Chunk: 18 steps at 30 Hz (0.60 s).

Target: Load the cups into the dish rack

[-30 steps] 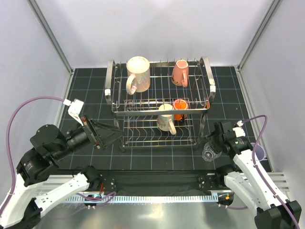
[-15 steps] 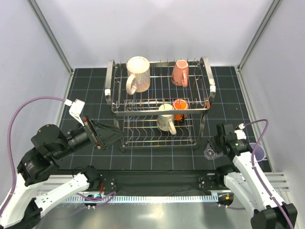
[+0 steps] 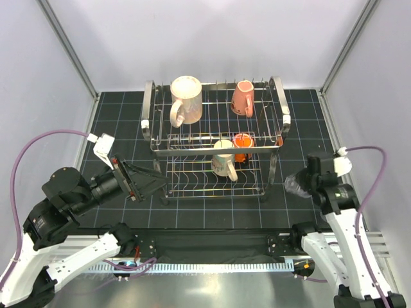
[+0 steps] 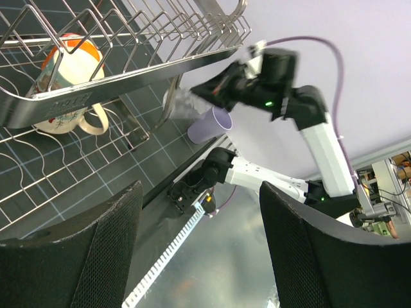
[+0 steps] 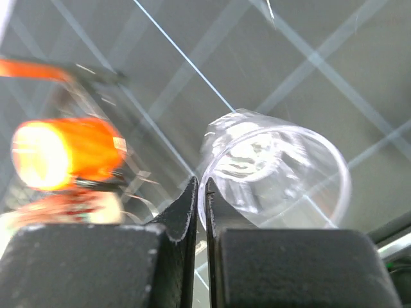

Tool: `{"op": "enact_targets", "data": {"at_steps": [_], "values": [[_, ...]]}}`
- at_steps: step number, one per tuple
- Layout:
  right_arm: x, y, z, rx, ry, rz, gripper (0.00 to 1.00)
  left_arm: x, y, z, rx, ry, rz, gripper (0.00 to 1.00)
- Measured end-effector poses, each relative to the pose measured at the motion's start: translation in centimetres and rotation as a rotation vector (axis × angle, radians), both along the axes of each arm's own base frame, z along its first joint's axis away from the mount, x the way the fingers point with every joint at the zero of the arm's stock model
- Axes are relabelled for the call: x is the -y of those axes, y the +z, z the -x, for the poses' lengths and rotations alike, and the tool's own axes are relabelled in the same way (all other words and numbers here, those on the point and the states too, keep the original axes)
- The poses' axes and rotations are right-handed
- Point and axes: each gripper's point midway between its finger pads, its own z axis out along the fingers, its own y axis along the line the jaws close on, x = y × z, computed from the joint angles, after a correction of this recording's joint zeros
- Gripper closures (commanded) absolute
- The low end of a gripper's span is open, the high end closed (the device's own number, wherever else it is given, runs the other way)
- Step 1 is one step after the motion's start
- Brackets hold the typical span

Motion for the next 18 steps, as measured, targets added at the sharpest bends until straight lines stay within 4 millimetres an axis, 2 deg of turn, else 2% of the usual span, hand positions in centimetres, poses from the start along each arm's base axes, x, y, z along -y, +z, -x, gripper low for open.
{"op": "enact_targets", "data": {"at_steps": [1, 5, 9, 13, 18], "values": [[0.3, 1.6, -0.2, 0.035, 0.005, 0.024, 0.96, 0.0, 0.0, 0.0, 0.000, 0.000, 0.000, 0.28], [1.6, 10.5, -0.6, 0.234, 0.036, 0.130, 0.96, 0.0, 0.0, 0.0, -0.001, -0.001, -0.001, 0.27], [2.2, 17.8, 0.5, 0.406, 0.076, 0.200, 0.96, 0.3, 0.0, -0.1, -0.007, -0.004, -0.001, 0.27], [1.7, 22.7, 1.7, 0.538, 0.137, 0.230, 0.96, 0.6, 0.2, -0.2, -0.016, -0.015, 0.010, 0.25], [-0.9, 28.5, 3.4, 0.727, 0.287, 0.196, 0.96, 1.1, 0.8, -0.2, -0.010, -0.025, 0.040, 0.21]]}}
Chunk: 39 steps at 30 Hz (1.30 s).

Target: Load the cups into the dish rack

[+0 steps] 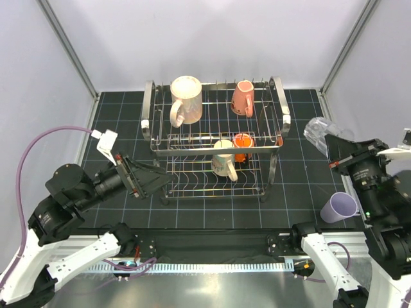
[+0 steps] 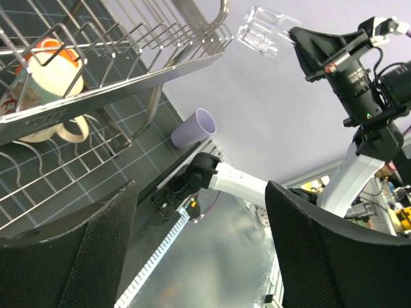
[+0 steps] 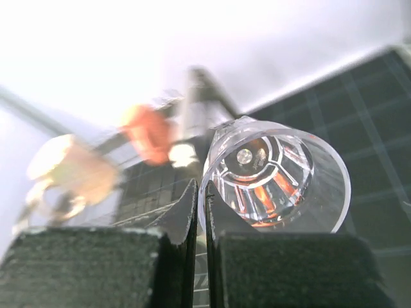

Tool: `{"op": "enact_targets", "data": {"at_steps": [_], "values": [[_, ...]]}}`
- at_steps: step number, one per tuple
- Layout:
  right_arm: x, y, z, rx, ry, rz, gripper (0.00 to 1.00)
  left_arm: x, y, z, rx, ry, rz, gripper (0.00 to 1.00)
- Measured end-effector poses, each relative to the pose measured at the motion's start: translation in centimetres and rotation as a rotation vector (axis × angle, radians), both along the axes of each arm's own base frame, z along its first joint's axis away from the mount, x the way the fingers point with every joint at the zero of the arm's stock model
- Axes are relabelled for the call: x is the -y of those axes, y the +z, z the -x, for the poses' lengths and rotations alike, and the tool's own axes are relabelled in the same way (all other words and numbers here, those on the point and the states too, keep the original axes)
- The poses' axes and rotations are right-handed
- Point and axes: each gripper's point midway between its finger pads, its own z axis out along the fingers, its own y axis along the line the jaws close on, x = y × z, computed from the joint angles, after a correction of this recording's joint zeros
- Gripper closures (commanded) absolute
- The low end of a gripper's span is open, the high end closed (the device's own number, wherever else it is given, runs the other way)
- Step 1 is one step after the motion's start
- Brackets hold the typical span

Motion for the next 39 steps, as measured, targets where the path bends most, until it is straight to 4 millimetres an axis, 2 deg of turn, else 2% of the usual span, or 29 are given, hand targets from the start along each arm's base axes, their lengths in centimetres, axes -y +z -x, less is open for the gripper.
{"op": "enact_targets", "data": {"at_steps": [3, 7, 11, 15, 19, 23, 28, 34, 39], "values": [[-2.8, 3.7, 1.3, 0.115, 0.167, -0.017, 0.96, 0.4, 0.7, -0.1, 0.004, -0.010, 0.029, 0.18], [-7.0, 7.6, 2.5, 0.252, 0.410, -0.077, 0.96, 1.7, 2.0, -0.6, 0.027, -0.038, 0.059, 0.13], [-9.9, 9.7, 3.2, 0.338, 0.595, -0.165, 0.96, 3.3, 3.9, -1.8, 0.064, -0.055, 0.099, 0.09], [-11.6, 11.4, 4.0, 0.409, 0.735, -0.263, 0.96, 4.5, 6.0, -2.9, 0.105, -0.059, 0.156, 0.05], [-12.5, 12.6, 4.4, 0.480, 0.837, -0.363, 0.96, 6.0, 8.5, -3.9, 0.150, -0.074, 0.244, 0.00], [-12.9, 12.6, 4.1, 0.506, 0.899, -0.471, 0.96, 7.4, 10.4, -4.7, 0.202, -0.079, 0.312, 0.00], [-13.0, 12.5, 3.8, 0.515, 0.948, -0.570, 0.96, 10.3, 11.6, -4.1, 0.284, -0.115, 0.324, 0.00], [-12.7, 13.5, 4.4, 0.570, 0.983, -0.624, 0.96, 12.2, 14.0, -4.1, 0.405, -0.103, 0.374, 0.00], [-12.7, 13.6, 4.2, 0.589, 1.006, -0.652, 0.96, 14.5, 14.5, -3.9, 0.473, -0.089, 0.405, 0.00]]}}
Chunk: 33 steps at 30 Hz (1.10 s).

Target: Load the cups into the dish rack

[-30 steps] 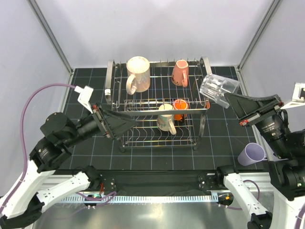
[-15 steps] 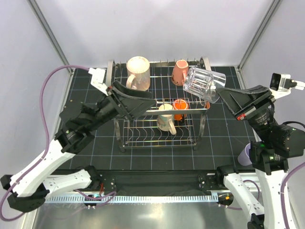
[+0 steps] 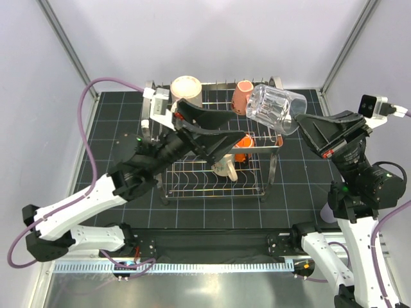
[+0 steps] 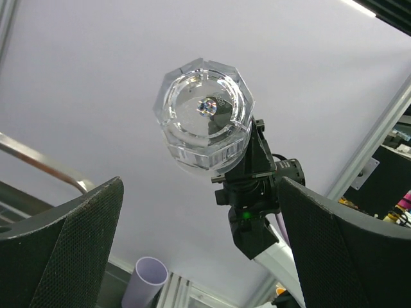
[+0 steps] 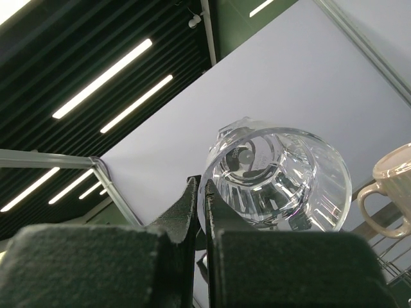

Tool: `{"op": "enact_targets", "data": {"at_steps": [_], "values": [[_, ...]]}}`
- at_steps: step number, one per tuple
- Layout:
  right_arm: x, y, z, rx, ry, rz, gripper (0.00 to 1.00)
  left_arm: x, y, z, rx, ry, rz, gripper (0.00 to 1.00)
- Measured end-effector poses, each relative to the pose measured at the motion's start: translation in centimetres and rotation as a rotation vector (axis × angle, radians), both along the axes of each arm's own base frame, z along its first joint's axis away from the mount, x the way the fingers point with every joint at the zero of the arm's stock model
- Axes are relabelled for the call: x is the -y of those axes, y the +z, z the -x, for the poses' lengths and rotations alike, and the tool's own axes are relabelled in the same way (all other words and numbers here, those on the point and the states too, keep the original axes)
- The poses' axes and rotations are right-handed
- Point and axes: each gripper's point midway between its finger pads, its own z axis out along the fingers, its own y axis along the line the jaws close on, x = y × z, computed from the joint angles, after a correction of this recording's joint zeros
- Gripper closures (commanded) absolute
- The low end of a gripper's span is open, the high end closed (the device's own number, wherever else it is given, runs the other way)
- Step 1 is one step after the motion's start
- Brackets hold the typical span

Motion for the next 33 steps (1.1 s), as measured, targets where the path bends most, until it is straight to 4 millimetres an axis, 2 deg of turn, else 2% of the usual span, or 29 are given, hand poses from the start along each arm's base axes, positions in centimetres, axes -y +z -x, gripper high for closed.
{"op": "enact_targets", "data": {"at_steps": [8, 11, 19, 22, 25, 26, 31, 33], "values": [[-0.6, -0.5, -1.5, -0.030, 0.060, -0.028, 0.96, 4.0, -1.2, -1.4, 0.028, 0.035, 0.005, 0.00], [-0.8, -1.0, -1.8, -0.043, 0.080, -0.031, 0.96, 5.0, -1.0, -1.8, 0.033, 0.041, 0.019, 0.00], [-1.1, -1.9, -1.7, -0.054, 0.111, -0.040, 0.96, 5.2, 1.3, -1.9, 0.063, 0.061, 0.089, 0.01], [-1.1, -2.1, -1.3, -0.047, 0.120, -0.043, 0.96, 4.9, 2.1, -1.8, 0.071, 0.064, 0.118, 0.06], [-1.2, -2.2, -1.2, -0.045, 0.129, -0.047, 0.96, 5.1, 2.6, -1.9, 0.073, 0.066, 0.134, 0.15], [-1.2, -2.3, -1.1, -0.045, 0.133, -0.048, 0.96, 5.2, 2.7, -2.0, 0.072, 0.068, 0.136, 0.25], [-1.2, -2.0, -0.7, -0.038, 0.147, -0.060, 0.96, 5.4, 2.8, -2.2, 0.068, 0.074, 0.137, 0.55], [-1.1, -1.9, -0.6, -0.036, 0.146, -0.063, 0.96, 5.5, 2.8, -2.1, 0.068, 0.074, 0.133, 0.76]]}}
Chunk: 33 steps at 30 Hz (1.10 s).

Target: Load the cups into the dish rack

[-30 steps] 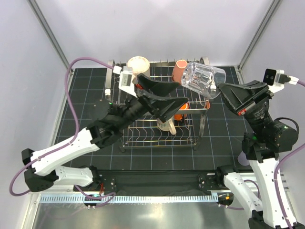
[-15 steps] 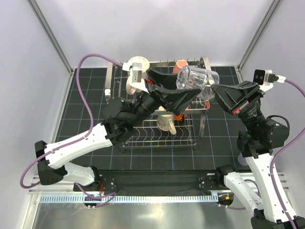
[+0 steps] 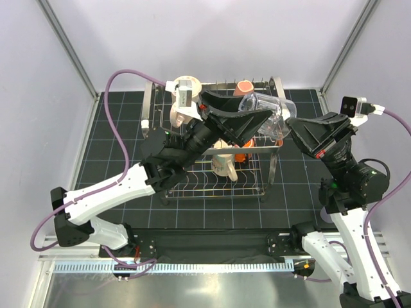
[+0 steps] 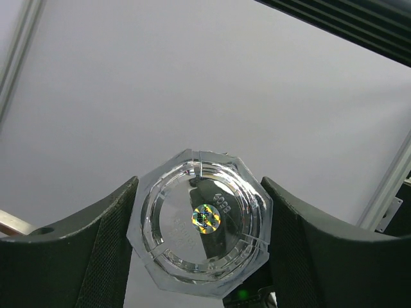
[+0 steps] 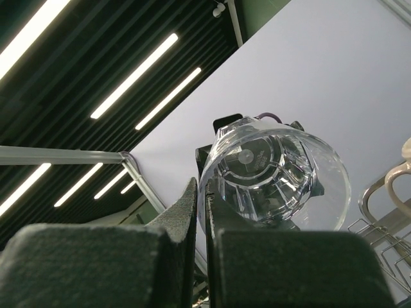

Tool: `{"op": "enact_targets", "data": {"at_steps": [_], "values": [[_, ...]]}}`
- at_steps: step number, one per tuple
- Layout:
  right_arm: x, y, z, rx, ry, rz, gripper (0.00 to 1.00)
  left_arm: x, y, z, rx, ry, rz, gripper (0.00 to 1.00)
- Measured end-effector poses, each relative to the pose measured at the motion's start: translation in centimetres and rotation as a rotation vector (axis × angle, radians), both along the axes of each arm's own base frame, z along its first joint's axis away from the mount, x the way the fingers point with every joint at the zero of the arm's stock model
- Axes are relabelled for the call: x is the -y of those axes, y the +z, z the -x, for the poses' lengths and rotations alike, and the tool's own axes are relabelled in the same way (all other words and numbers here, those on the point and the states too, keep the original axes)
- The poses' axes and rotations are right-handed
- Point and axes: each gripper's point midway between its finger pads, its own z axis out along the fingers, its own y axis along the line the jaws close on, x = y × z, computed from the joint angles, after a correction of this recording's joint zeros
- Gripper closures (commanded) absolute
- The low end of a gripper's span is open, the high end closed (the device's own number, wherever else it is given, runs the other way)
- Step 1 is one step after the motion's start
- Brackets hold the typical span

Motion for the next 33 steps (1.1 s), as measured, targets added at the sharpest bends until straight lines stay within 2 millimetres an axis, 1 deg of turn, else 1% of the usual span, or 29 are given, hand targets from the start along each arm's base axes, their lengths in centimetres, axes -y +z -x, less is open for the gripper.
{"op": "enact_targets", "data": {"at_steps": [1, 2, 3, 4, 7, 9, 11, 13, 15, 18, 20, 23, 25, 28, 33], "values": [[0.0, 0.0, 0.0, -0.001, -0.001, 0.001, 0.93, 0.0, 0.0, 0.0, -0.003, 0.001, -0.005, 0.87], [0.0, 0.0, 0.0, 0.000, -0.003, 0.003, 0.86, 0.0, 0.1, 0.0, -0.004, 0.001, -0.010, 0.99], [0.0, -0.1, -0.1, -0.001, -0.009, 0.007, 0.76, 0.1, 0.0, -0.1, -0.007, 0.002, -0.018, 1.00], [-0.1, -0.3, -0.2, -0.003, -0.021, 0.022, 0.57, 0.1, -0.1, -0.2, -0.014, 0.008, -0.027, 1.00], [-0.6, -1.3, -1.3, -0.050, -0.085, 0.115, 0.40, 0.4, -1.0, -0.5, -0.031, 0.023, -0.081, 1.00], [-0.7, -1.8, -1.9, -0.076, -0.158, 0.200, 0.37, 0.7, -2.0, -0.9, -0.049, 0.046, -0.141, 1.00], [-0.3, -2.0, -2.2, -0.102, -0.242, 0.291, 0.37, 0.6, -2.8, -1.4, -0.059, 0.085, -0.206, 1.00], [0.2, -2.7, -2.2, -0.124, -0.325, 0.382, 0.37, 0.2, -3.0, -2.1, -0.069, 0.137, -0.269, 1.00], [1.0, -3.5, -1.8, -0.131, -0.405, 0.463, 0.36, -0.7, -2.6, -2.7, -0.069, 0.197, -0.321, 1.00], [2.2, -4.8, -1.5, -0.144, -0.496, 0.562, 0.36, -2.5, -1.1, -3.7, -0.063, 0.296, -0.382, 1.00], [2.9, -6.2, -1.7, -0.168, -0.547, 0.628, 0.36, -3.6, -0.1, -4.3, -0.065, 0.358, -0.411, 1.00], [4.0, -8.5, -1.9, -0.219, -0.611, 0.716, 0.36, -4.5, -0.2, -5.3, -0.065, 0.438, -0.474, 1.00], [4.7, -9.7, -1.9, -0.243, -0.639, 0.759, 0.36, -4.4, -1.2, -6.1, -0.057, 0.482, -0.538, 1.00], [5.5, -11.0, -1.3, -0.261, -0.673, 0.805, 0.36, -3.6, -3.8, -7.3, -0.044, 0.531, -0.649, 1.00], [6.6, -12.0, -0.1, -0.263, -0.722, 0.845, 0.36, -1.3, -9.2, -9.6, -0.015, 0.599, -0.865, 1.00]]}}
